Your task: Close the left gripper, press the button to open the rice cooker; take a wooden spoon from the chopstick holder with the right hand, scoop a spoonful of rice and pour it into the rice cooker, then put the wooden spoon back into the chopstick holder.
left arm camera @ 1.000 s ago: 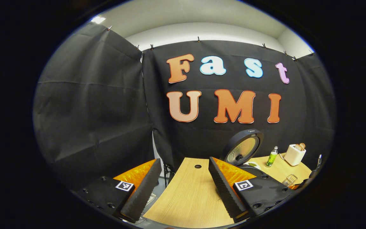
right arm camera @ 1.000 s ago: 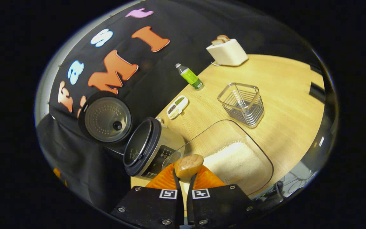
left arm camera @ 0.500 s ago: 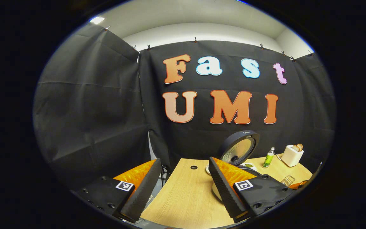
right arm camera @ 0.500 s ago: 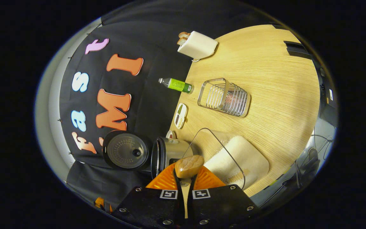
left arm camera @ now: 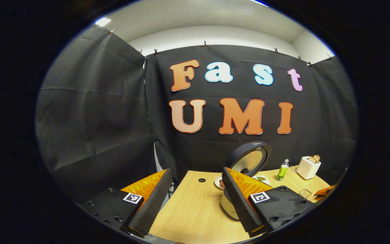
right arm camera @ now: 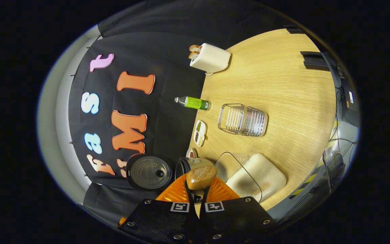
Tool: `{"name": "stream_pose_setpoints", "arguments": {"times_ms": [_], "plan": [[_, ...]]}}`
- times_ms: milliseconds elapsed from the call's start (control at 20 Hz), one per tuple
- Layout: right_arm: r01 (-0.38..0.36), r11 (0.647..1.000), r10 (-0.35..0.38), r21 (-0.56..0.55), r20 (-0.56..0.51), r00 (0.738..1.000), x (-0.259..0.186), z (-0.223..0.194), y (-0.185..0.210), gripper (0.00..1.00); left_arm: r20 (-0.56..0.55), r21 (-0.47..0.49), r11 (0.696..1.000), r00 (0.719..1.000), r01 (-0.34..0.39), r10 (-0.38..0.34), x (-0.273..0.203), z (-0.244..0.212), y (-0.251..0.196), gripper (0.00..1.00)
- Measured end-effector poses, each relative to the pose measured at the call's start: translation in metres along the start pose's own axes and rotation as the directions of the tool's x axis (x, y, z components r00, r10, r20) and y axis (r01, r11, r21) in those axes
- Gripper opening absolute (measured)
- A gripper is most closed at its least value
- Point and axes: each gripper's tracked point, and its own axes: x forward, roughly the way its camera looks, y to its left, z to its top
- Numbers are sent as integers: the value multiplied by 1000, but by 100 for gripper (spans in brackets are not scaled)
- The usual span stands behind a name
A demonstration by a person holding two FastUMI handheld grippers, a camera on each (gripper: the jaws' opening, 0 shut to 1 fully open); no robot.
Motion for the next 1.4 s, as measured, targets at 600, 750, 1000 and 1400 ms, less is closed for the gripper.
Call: {"name": "stream_pose_setpoints", "arguments": {"times_ms": [600,750,1000,1400], "plan": [[-95,995,95,-1,5,995,-2,28,88,3,22,-9,1000,1000,-2,3,7,2,-6,99],[-115,993,115,-13,-8,993,11,27,110,3,24,-4,1000,1000,-4,5,11,5,-4,99],[-139,990,137,-40,-33,990,40,21,142,2,44,1,1000,999,-7,7,18,12,1,99],[-150,984,144,-100,-69,987,106,0,198,3,47,2,1000,999,-26,26,31,12,17,99]]}}
